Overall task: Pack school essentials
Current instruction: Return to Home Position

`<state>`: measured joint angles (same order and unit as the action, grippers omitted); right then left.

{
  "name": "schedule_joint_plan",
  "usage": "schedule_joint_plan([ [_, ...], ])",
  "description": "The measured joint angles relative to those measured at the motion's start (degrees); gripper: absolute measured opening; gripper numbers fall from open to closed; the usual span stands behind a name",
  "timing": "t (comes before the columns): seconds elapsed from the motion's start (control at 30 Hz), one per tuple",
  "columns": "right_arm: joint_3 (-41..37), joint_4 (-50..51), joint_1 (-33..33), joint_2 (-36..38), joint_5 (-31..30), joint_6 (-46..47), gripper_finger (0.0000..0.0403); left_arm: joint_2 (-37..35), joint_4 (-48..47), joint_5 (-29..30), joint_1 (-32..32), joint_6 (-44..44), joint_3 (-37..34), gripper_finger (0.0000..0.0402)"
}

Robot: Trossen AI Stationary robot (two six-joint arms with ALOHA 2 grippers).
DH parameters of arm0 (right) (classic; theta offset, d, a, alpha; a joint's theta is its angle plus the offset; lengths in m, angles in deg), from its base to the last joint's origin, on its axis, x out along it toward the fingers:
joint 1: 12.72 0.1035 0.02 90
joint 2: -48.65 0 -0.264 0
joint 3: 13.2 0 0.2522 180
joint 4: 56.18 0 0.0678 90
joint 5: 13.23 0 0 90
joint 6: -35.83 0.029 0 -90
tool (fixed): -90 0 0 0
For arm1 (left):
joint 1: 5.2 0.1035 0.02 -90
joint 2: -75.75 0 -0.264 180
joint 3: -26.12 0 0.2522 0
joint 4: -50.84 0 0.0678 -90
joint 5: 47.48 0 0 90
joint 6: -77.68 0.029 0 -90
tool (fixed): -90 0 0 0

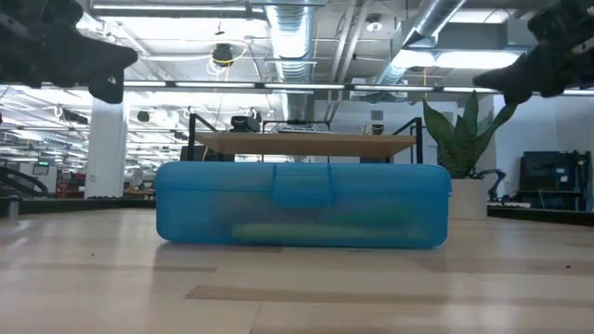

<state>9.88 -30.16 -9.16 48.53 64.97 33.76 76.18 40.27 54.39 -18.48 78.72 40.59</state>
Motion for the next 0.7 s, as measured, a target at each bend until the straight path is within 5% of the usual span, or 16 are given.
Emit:
schedule_joint_plan([
  [0.7, 0.00, 4.07, 0.02, -0.23, -6.56, 3.72, 0.0013, -0.11, 0.02, 5.05, 0.00, -3.87, 0.04, 0.0004],
])
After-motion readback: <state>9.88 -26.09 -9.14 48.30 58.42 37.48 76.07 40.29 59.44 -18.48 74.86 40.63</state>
